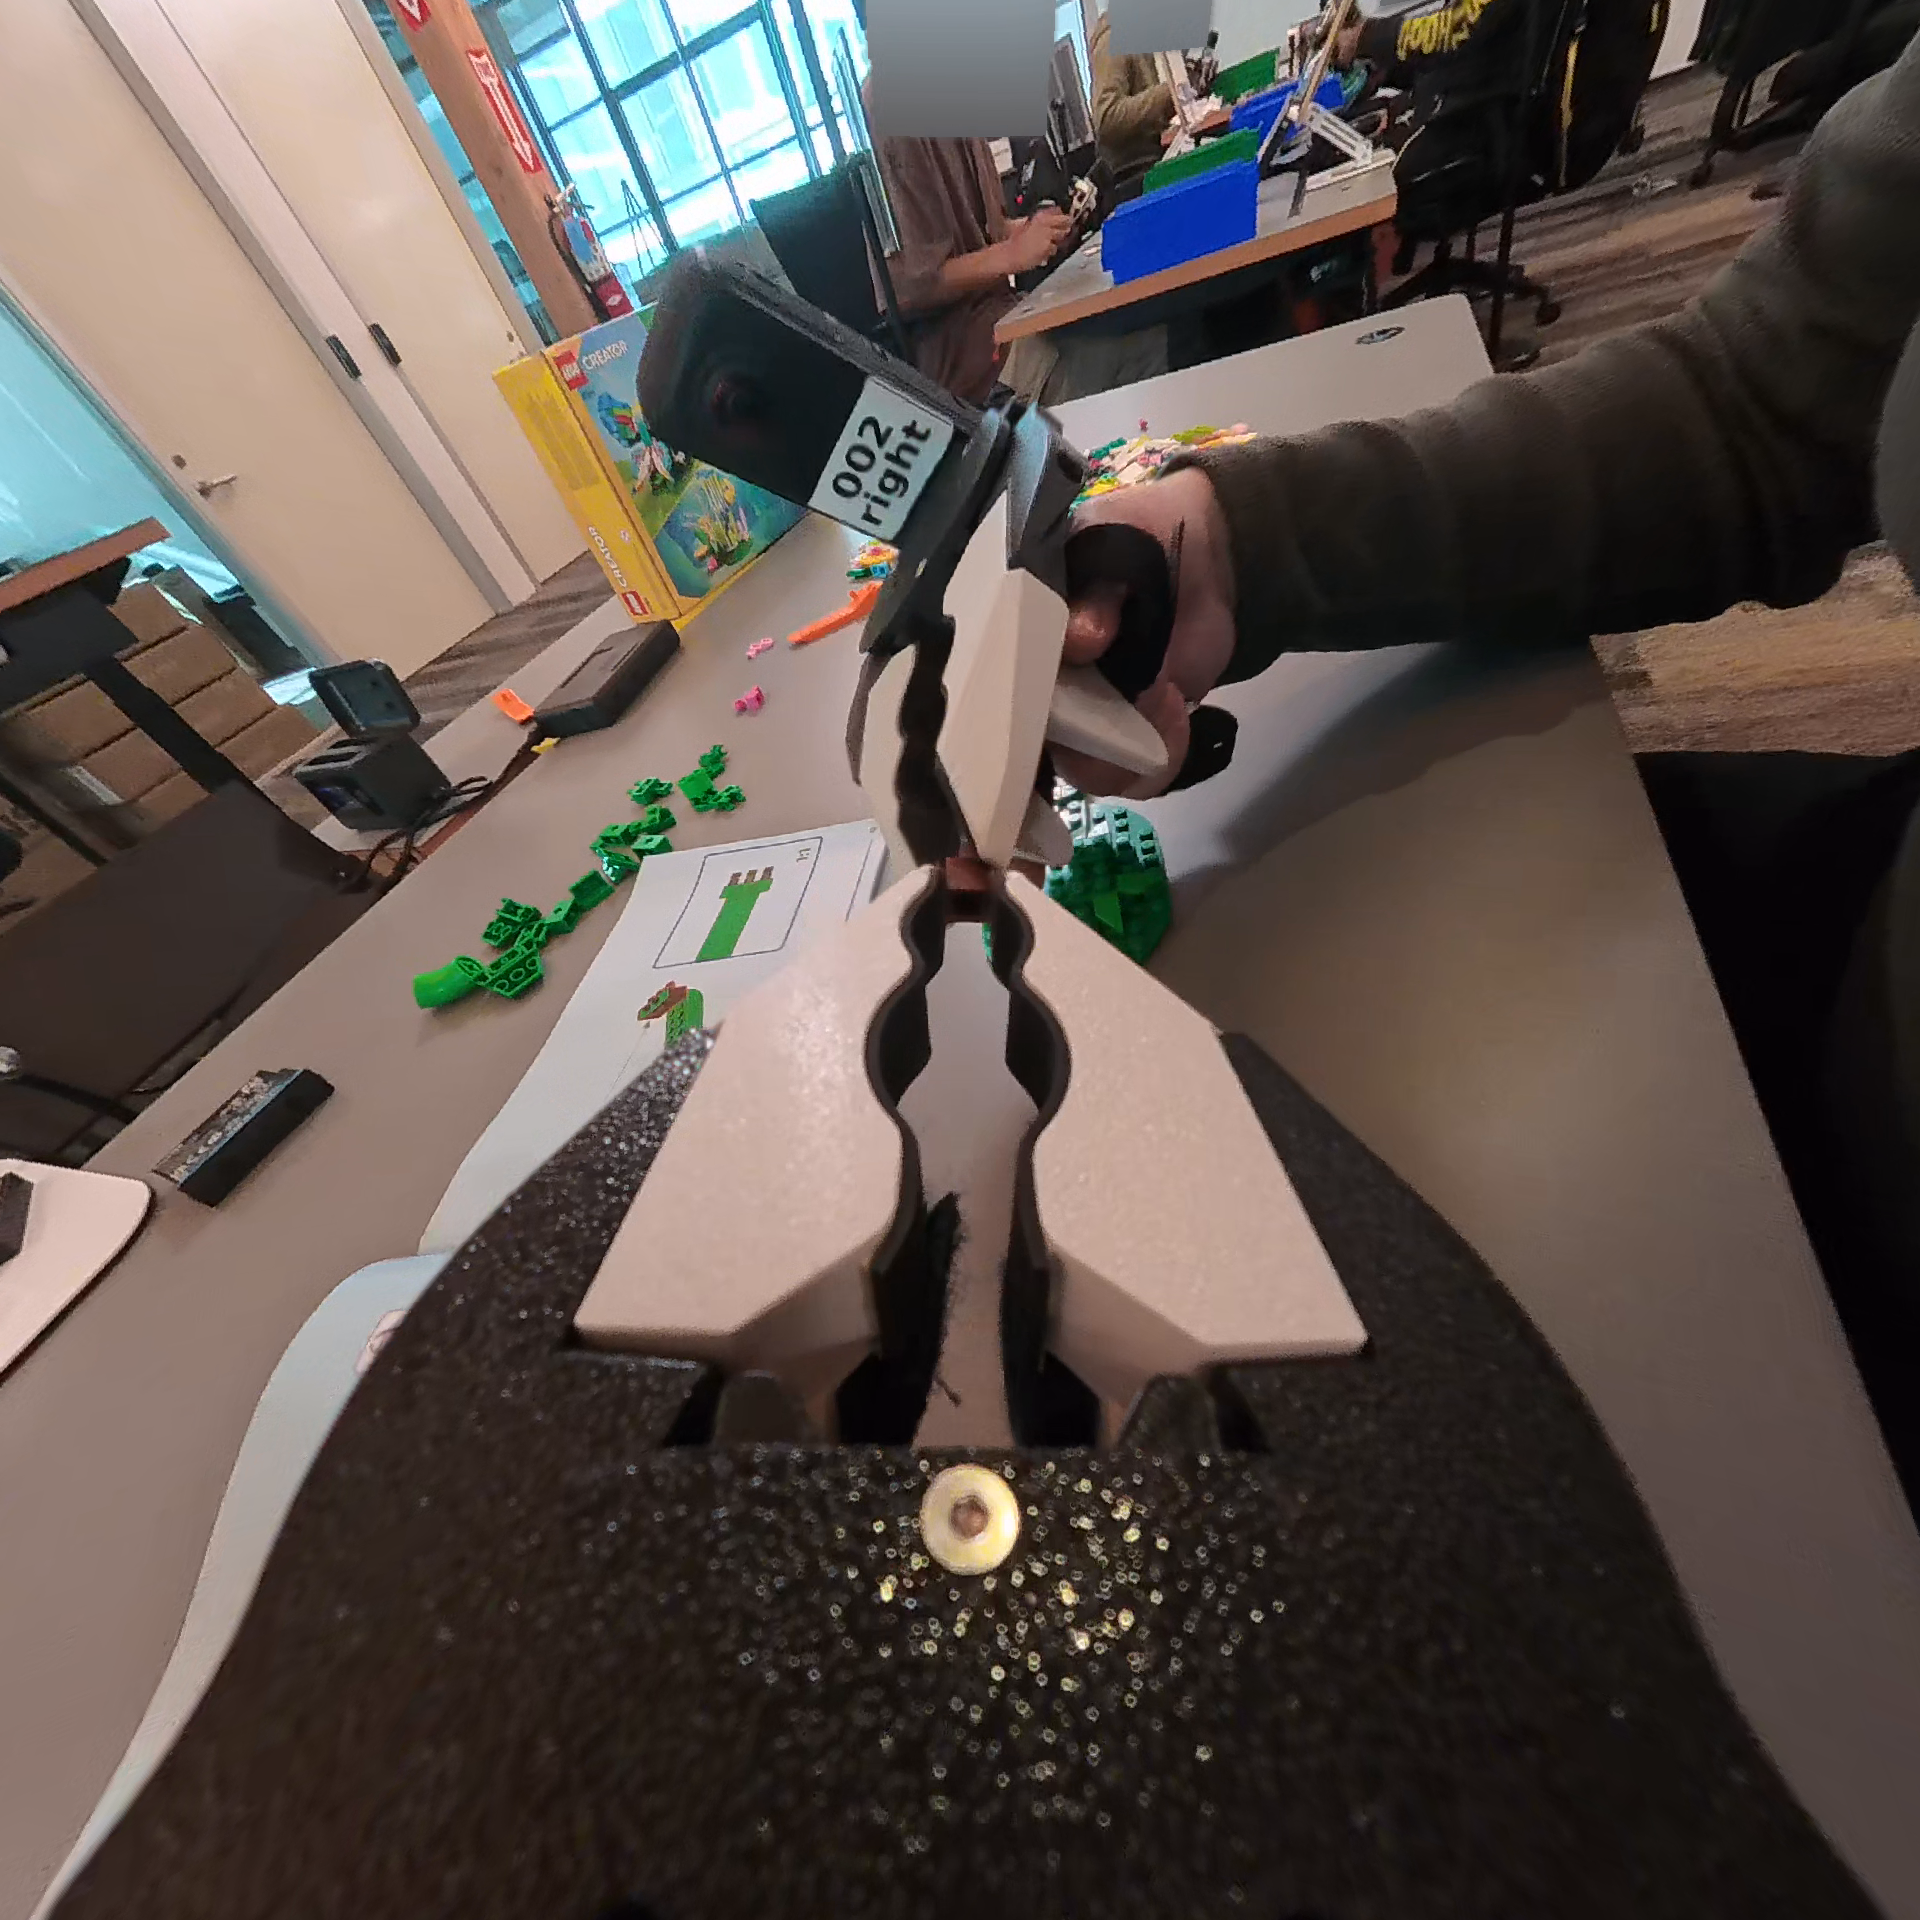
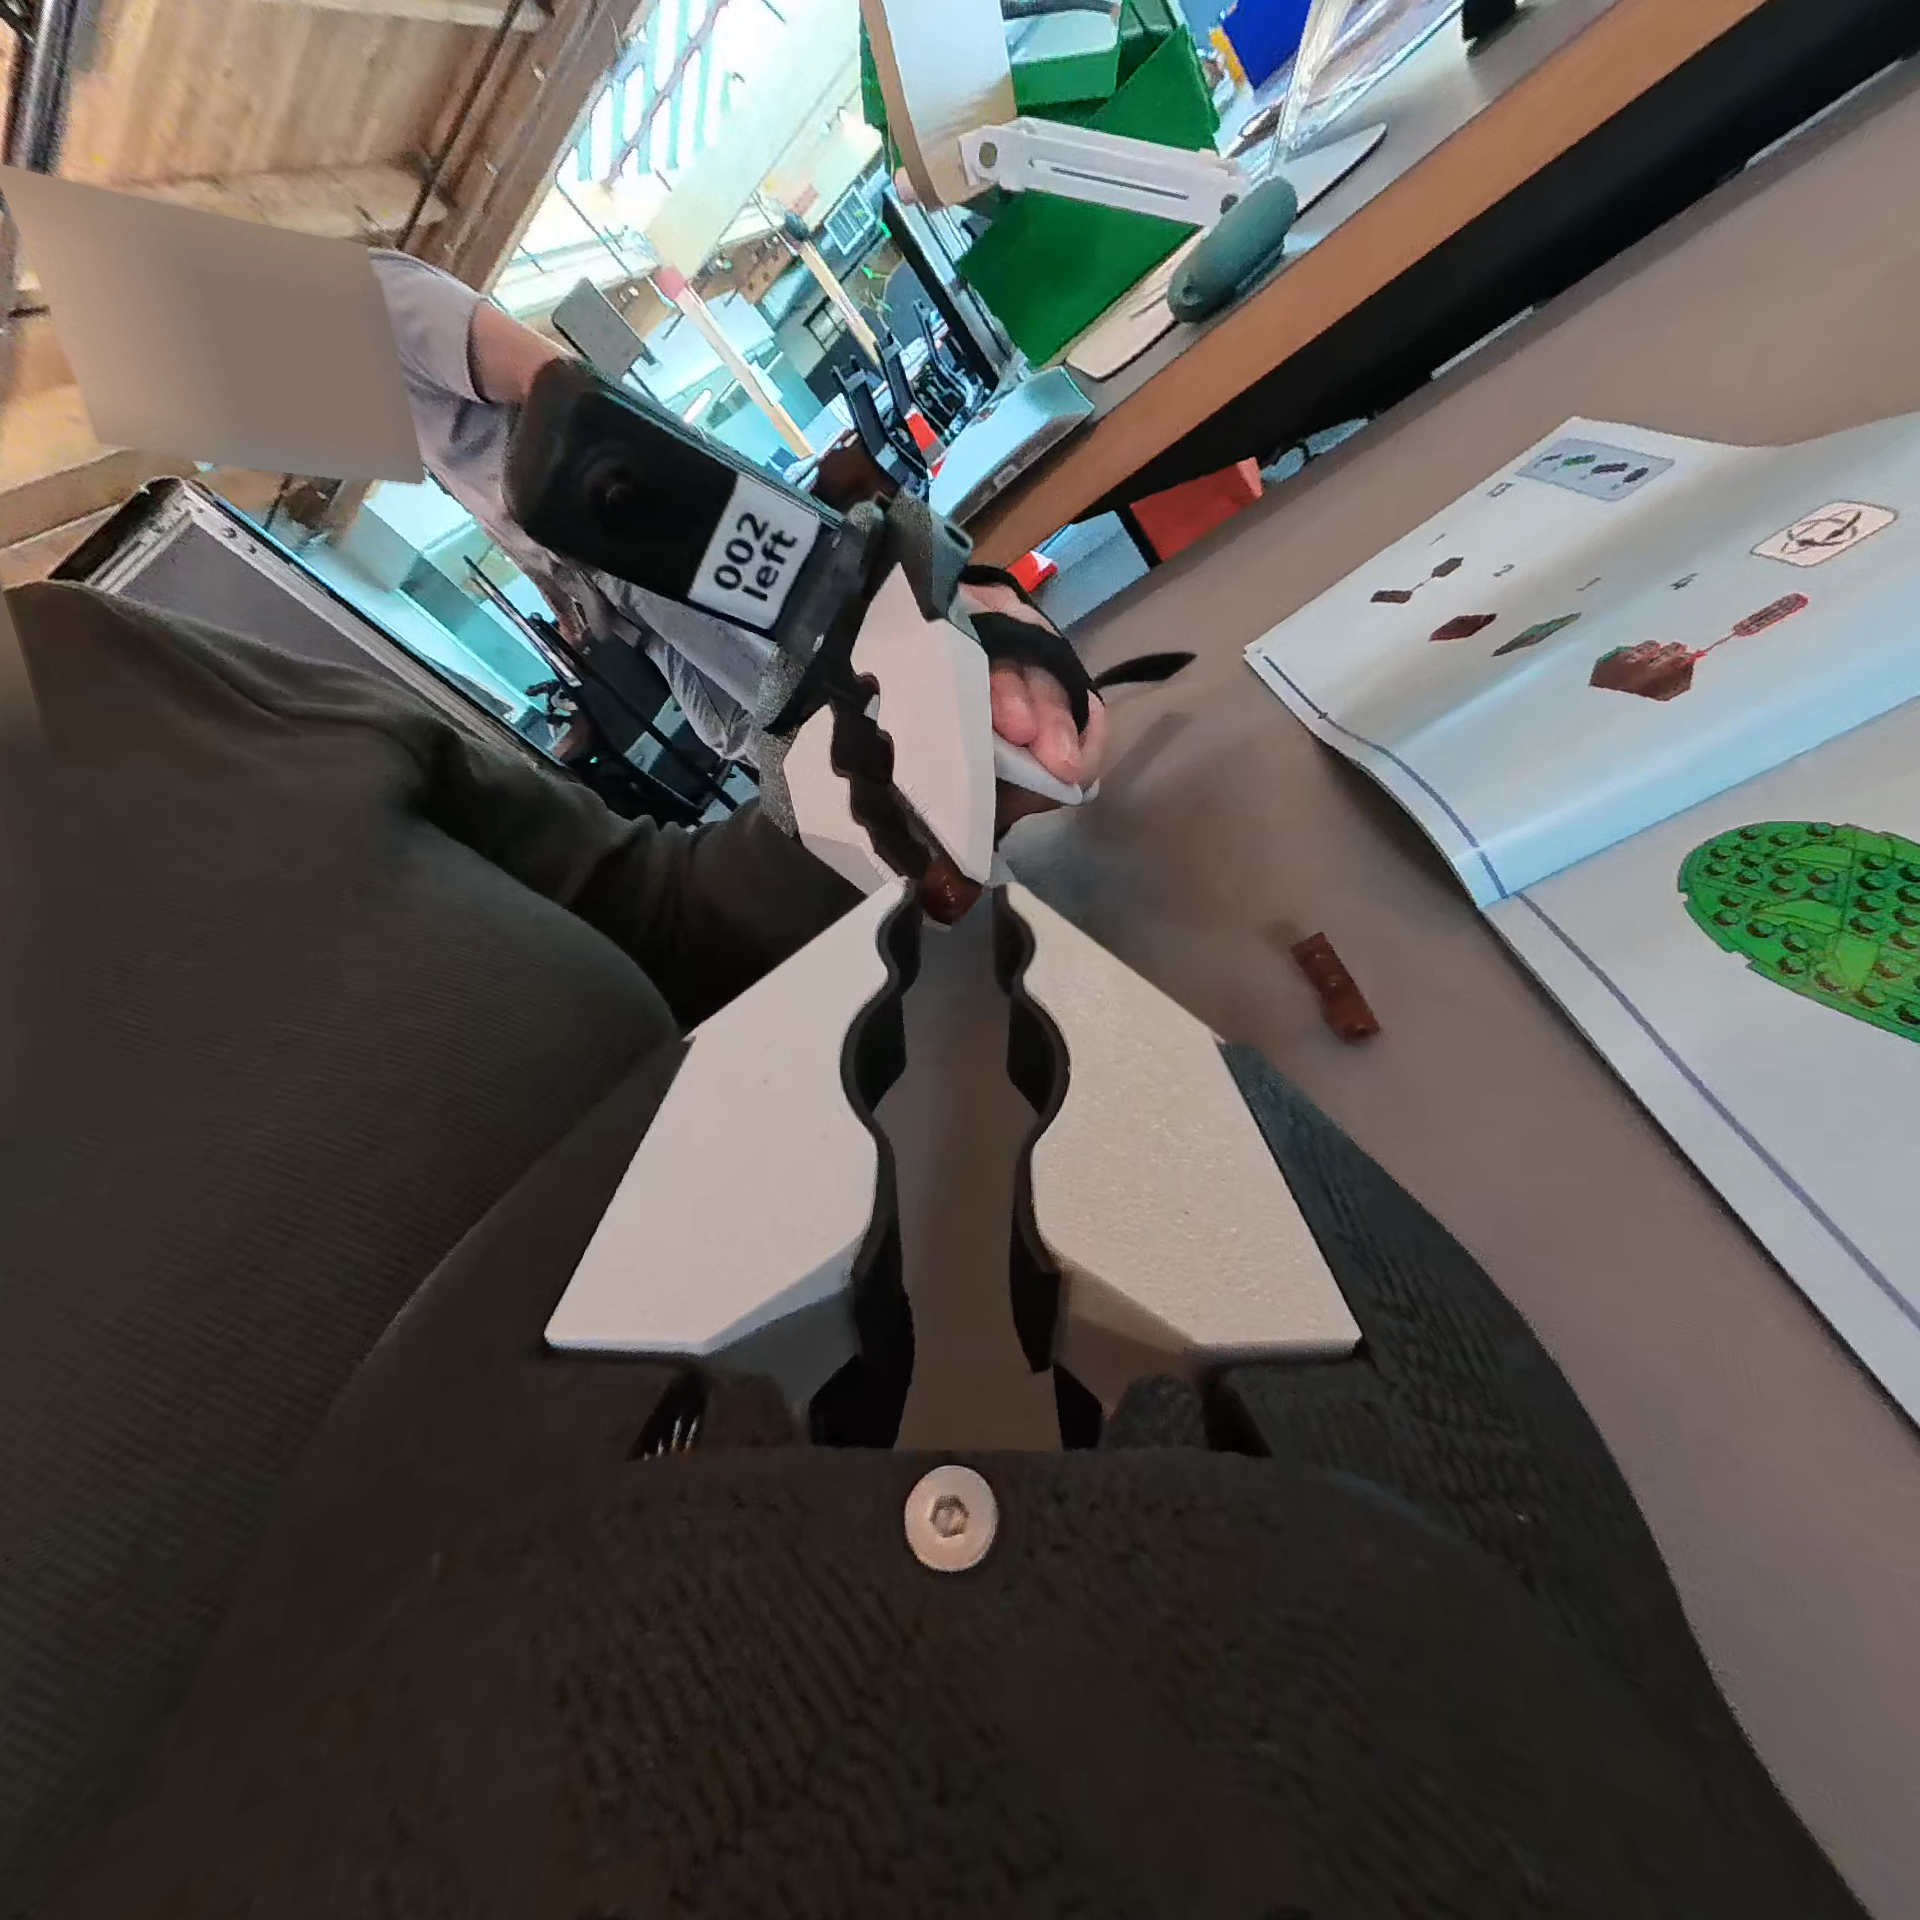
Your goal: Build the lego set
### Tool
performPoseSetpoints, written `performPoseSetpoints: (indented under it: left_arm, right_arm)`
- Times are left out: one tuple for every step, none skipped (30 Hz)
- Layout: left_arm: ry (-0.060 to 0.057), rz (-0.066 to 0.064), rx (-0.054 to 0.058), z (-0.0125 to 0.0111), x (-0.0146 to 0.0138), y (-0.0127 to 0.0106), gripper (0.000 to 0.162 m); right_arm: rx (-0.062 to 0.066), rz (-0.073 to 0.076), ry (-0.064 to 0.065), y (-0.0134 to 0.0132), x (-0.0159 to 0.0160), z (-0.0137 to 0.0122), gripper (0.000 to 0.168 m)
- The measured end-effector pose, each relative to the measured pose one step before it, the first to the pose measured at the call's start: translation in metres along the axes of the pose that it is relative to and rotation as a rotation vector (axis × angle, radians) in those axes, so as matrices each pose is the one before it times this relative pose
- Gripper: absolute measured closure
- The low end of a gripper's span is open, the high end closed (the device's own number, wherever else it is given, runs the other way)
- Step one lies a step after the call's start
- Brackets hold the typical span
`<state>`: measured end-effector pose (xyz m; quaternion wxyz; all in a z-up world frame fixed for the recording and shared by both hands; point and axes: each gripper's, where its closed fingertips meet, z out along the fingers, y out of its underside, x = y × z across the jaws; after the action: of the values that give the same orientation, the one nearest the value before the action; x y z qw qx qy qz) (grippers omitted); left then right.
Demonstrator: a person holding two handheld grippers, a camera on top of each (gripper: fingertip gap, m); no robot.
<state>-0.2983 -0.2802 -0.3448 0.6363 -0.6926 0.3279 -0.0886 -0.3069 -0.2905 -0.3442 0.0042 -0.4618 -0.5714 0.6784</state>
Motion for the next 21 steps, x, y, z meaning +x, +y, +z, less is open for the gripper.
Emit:
performPoseSetpoints:
  left_arm:
    - [0.0002,0.0008,0.0054,-0.00002,0.00065,-0.00015,0.157]
    - [0.0014,0.0025,0.0029,0.00004,0.00068,-0.00006,0.157]
    - [0.0026,0.0027,0.0007,-0.00007,0.00072,0.00007,0.157]
    - [0.0007,0.0028,0.0004,-0.00010,0.00042,0.00002,0.157]
    - [-0.0024,0.0022,-0.0012,-0.00017,-0.00007,0.00037,0.156]
    - [-0.0056,-0.0015,-0.0039,0.00004,-0.00038,0.00082,0.156]
    - [-0.0066,-0.0036,-0.0073,0.00024,-0.00060,0.00151,0.156]
    - [-0.0076,-0.0027,-0.0088,0.00048,-0.00064,0.00170,0.156]
    - [-0.0056,-0.0012,-0.0111,0.00056,-0.00027,0.00222,0.156]
    - [-0.0045,0.0014,-0.0125,0.00067,0.00003,0.00258,0.156]
    - [-0.0056,0.0044,-0.0095,0.00054,-0.00014,0.00204,0.156]
    - [-0.0080,0.0068,-0.0071,0.00017,-0.00035,0.00183,0.156]
    - [-0.0123,0.0069,-0.0044,-0.00051,-0.00120,0.00139,0.156]
    - [-0.0144,0.0044,-0.0022,-0.00144,-0.00192,0.00110,0.156]
    - [-0.0104,-0.0008,-0.0019,-0.00202,-0.00184,0.00096,0.156]
    - [-0.0080,-0.0068,-0.0030,-0.00241,-0.00185,0.00125,0.157]
    - [-0.0111,-0.0110,-0.0030,-0.00256,-0.00252,0.00157,0.156]
    - [-0.0147,-0.0117,-0.0043,-0.00231,-0.00306,0.00201,0.154]
    - [-0.0168,-0.0108,-0.0095,-0.00197,-0.00348,0.00290,0.149]
    - [-0.0155,-0.0122,-0.0172,-0.00105,-0.00354,0.00429,0.141]
    - [-0.0056,-0.0167,-0.0284,0.00006,-0.00264,0.00593,0.130]
  right_arm:
    - [0.0007,0.0149,-0.0109,0.00043,-0.00085,0.00019,0.157]
    - [-0.0003,0.0218,-0.0156,0.00064,-0.00105,0.00028,0.159]
    - [0.0002,0.0205,-0.0130,0.00064,-0.00057,0.00023,0.159]
    - [0.0017,0.0200,-0.0086,0.00024,-0.00003,0.00030,0.159]
    - [0.0001,0.0190,-0.0044,0.00019,0.00044,0.00016,0.160]
    - [0.0003,0.0149,0.0018,-0.00003,0.00121,0.00003,0.160]
    - [-0.0006,0.0125,0.0055,0.00027,0.00169,0.00000,0.160]
    - [-0.0017,0.0052,0.0070,0.00039,0.00199,-0.00004,0.160]
    - [-0.0058,0.0013,0.0092,0.00109,0.00214,-0.00014,0.161]
    - [-0.0061,0.0003,0.0093,0.00113,0.00223,-0.00015,0.161]
    - [-0.0043,0.0019,0.0082,0.00081,0.00206,-0.00017,0.161]
    - [-0.0015,0.0033,0.0083,0.00040,0.00201,-0.00032,0.161]
    - [0.0028,0.0026,0.0118,-0.00037,0.00255,-0.00082,0.161]
    - [0.0060,0.0012,0.0109,-0.00099,0.00254,-0.00140,0.161]
    - [0.0086,0.0039,0.0131,-0.00157,0.00292,-0.00160,0.161]
    - [0.0120,0.0043,0.0149,-0.00206,0.00336,-0.00176,0.161]
    - [0.0075,0.0040,0.0143,-0.00141,0.00333,-0.00154,0.161]
    - [0.0042,0.0048,0.0174,-0.00074,0.00382,-0.00100,0.161]
    - [0.0034,0.0042,0.0197,-0.00046,0.00409,-0.00053,0.161]
    - [0.0002,0.0056,0.0152,-0.00003,0.00339,0.00001,0.161]
    - [-0.0034,0.0067,0.0132,0.00039,0.00306,0.00057,0.161]
